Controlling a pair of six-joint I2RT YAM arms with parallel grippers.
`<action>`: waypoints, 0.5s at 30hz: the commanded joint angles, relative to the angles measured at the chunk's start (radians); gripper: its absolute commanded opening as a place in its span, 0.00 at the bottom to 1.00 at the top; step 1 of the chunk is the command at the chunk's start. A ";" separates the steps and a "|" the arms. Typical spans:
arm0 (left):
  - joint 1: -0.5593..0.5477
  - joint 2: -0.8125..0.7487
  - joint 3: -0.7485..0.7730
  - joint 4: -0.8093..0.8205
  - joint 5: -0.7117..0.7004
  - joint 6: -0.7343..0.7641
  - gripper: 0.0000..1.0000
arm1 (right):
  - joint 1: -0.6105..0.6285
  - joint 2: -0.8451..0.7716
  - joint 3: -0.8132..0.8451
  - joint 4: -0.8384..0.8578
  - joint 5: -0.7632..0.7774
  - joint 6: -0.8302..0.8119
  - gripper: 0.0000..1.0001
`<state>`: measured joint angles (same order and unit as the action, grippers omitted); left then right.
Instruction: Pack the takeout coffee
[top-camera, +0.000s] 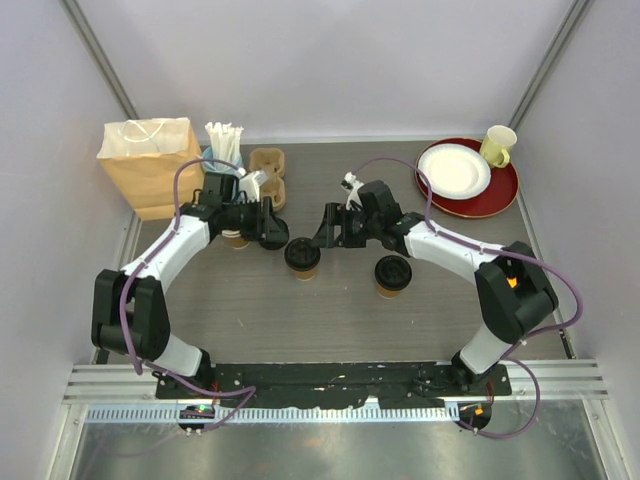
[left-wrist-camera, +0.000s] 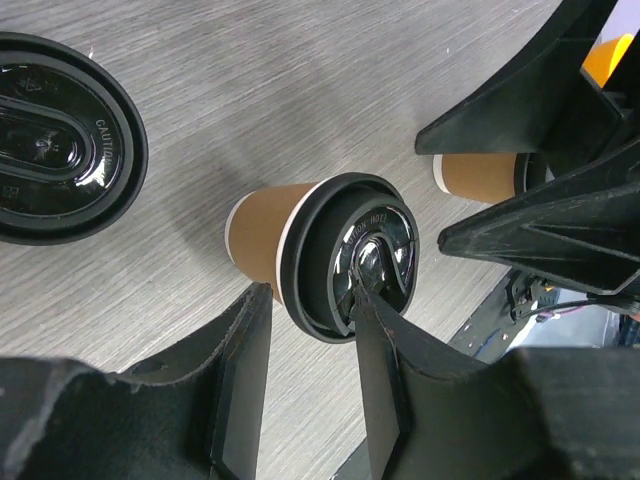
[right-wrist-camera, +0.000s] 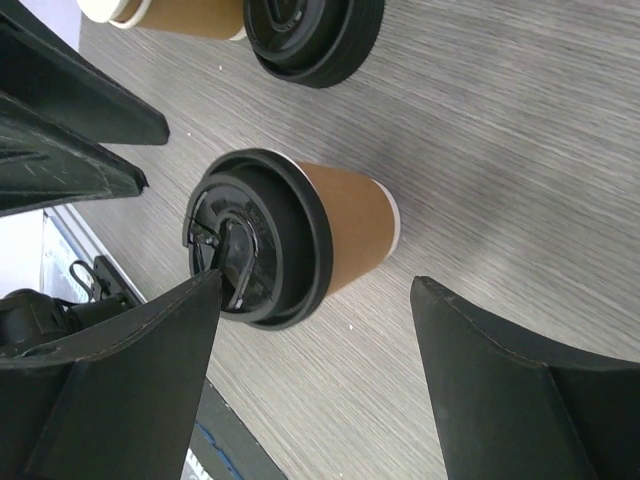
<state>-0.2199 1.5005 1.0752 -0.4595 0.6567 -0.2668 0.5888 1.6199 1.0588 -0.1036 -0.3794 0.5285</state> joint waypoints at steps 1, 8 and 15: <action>0.008 -0.014 -0.029 0.107 0.014 -0.098 0.41 | 0.023 0.035 0.047 0.134 -0.010 0.053 0.81; 0.033 -0.008 -0.083 0.148 0.008 -0.149 0.36 | 0.025 0.066 0.050 0.160 -0.013 0.068 0.76; 0.036 0.012 -0.130 0.183 0.070 -0.209 0.36 | 0.032 0.086 0.047 0.182 -0.029 0.085 0.73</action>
<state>-0.1898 1.5024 0.9676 -0.3435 0.6617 -0.4183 0.6090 1.6958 1.0698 0.0135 -0.3923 0.5930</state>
